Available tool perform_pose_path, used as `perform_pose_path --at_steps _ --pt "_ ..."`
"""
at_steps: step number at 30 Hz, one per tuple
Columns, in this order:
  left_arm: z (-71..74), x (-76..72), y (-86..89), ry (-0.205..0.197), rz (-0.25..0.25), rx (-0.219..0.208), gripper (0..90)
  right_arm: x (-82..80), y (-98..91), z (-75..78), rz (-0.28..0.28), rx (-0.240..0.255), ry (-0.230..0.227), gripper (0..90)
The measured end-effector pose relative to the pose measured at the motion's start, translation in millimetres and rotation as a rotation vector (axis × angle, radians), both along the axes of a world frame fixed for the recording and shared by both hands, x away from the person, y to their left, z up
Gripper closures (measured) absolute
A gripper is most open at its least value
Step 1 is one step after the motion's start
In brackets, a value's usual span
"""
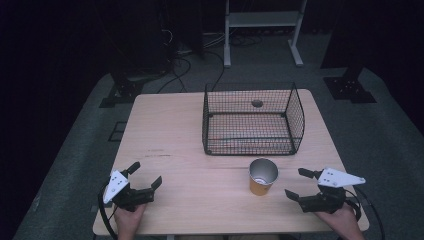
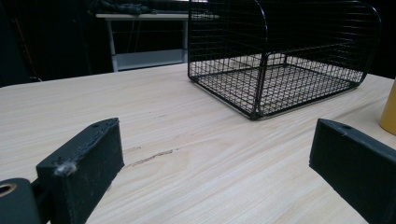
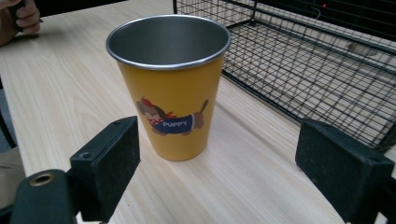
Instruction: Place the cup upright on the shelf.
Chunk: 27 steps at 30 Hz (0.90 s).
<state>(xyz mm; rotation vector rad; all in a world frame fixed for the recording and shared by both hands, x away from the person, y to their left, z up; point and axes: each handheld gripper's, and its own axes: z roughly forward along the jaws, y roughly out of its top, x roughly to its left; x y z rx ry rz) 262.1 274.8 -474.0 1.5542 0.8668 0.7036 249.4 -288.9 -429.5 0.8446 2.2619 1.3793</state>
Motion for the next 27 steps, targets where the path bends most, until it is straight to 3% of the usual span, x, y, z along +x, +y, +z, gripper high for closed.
perform_pose_path --at_steps 27 --pt "0.0 0.1 0.4 -0.002 0.000 -0.003 2.3 2.0 25.5 -3.0 0.053 -0.011 0.019 8.7"
